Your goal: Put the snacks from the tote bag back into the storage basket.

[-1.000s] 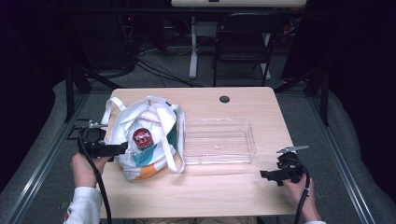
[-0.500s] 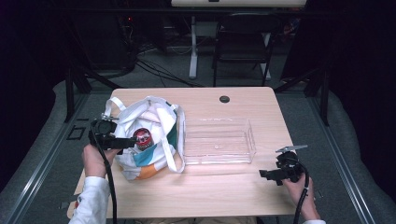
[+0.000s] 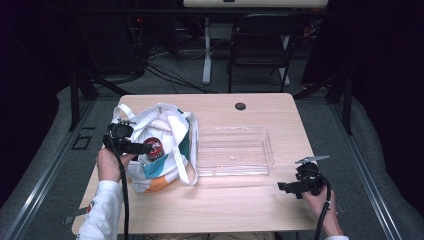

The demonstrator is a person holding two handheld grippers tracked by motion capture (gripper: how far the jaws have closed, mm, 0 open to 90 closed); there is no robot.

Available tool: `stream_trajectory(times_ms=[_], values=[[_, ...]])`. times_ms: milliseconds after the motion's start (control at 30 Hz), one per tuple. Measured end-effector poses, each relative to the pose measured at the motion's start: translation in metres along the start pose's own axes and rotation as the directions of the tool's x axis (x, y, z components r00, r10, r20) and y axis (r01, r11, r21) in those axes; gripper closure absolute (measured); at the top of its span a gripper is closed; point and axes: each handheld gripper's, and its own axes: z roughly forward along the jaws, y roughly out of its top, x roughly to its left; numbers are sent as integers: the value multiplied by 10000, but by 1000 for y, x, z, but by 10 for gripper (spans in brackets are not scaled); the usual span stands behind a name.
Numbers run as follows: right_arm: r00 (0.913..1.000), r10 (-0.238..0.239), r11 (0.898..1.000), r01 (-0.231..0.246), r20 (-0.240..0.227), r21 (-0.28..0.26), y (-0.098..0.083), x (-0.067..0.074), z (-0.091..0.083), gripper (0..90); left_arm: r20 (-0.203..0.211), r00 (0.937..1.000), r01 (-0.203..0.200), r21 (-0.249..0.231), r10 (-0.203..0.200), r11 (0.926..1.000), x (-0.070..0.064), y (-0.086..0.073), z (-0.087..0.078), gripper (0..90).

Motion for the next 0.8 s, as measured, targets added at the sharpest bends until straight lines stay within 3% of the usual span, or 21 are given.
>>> stream_trajectory(times_ms=[467, 800], values=[[10000, -53, 10000, 53, -13, 37, 1, 0, 0, 115, 88, 9999, -61, 794, 54, 9968, -1, 16, 22, 0], [10000, -34, 10000, 34, 9, 29, 0, -1, 0, 116, 49, 9992, -412, 1305, 409, 9906, -7, 25, 39, 1]])
